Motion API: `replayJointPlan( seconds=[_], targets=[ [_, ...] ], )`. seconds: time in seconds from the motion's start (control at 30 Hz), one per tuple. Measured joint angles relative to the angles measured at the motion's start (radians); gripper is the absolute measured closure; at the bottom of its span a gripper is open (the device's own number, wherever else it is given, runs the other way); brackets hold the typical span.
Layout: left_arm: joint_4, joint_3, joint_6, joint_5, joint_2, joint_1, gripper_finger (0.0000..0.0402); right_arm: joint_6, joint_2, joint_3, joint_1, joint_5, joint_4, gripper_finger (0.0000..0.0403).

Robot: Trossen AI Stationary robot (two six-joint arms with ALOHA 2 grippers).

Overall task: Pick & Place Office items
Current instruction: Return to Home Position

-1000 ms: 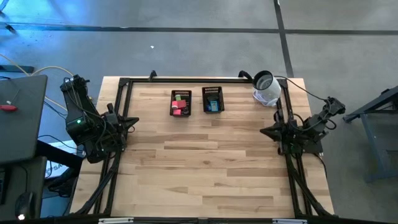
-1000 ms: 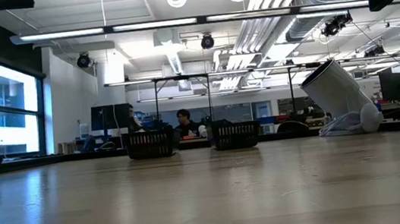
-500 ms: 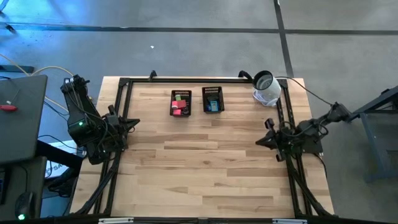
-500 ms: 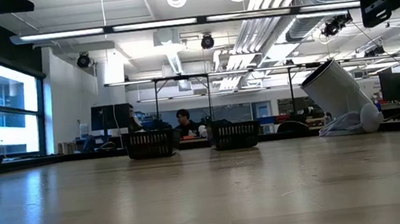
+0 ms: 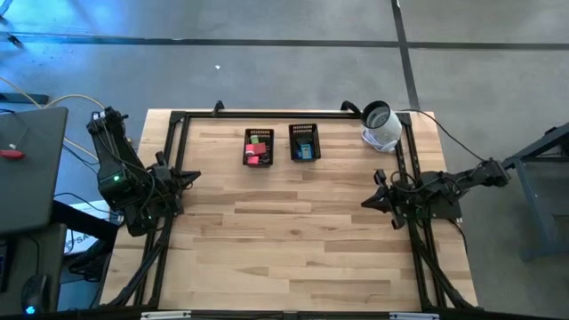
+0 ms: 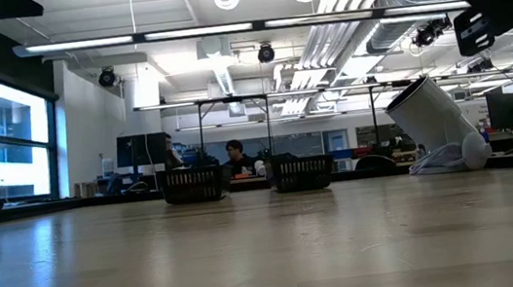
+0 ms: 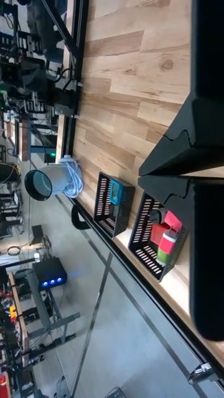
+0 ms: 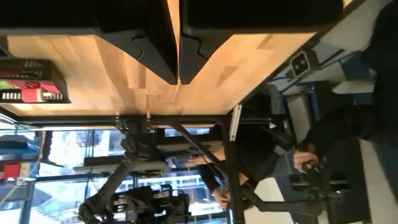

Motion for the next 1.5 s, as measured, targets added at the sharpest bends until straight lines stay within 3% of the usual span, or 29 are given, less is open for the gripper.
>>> replayJointPlan(
  seconds=[0.2,0.43,0.63,1.07,1.5],
  targets=[
    [0.001,-0.006,0.0,0.029,0.003,0.0,0.0401,-0.007,-0.001,0.0,-0.048,-0.012,-0.025,0.0401],
    [-0.003,-0.095,-0.087,0.053,-0.018,-0.001,0.0401,0.014,0.0,-0.001,-0.084,-0.04,-0.042,0.0401],
    [0.013,-0.092,-0.137,0.045,-0.043,-0.054,0.0401,0.035,0.0,-0.001,-0.095,-0.051,-0.044,0.0401],
    [0.167,-0.272,-0.254,-0.201,-0.043,-0.178,0.0401,0.036,0.0,-0.002,-0.095,-0.059,-0.039,0.0401],
    [0.182,-0.412,-0.448,-0.216,-0.042,-0.182,0.0401,0.041,0.0,-0.002,-0.095,-0.067,-0.034,0.0401]
  ],
)
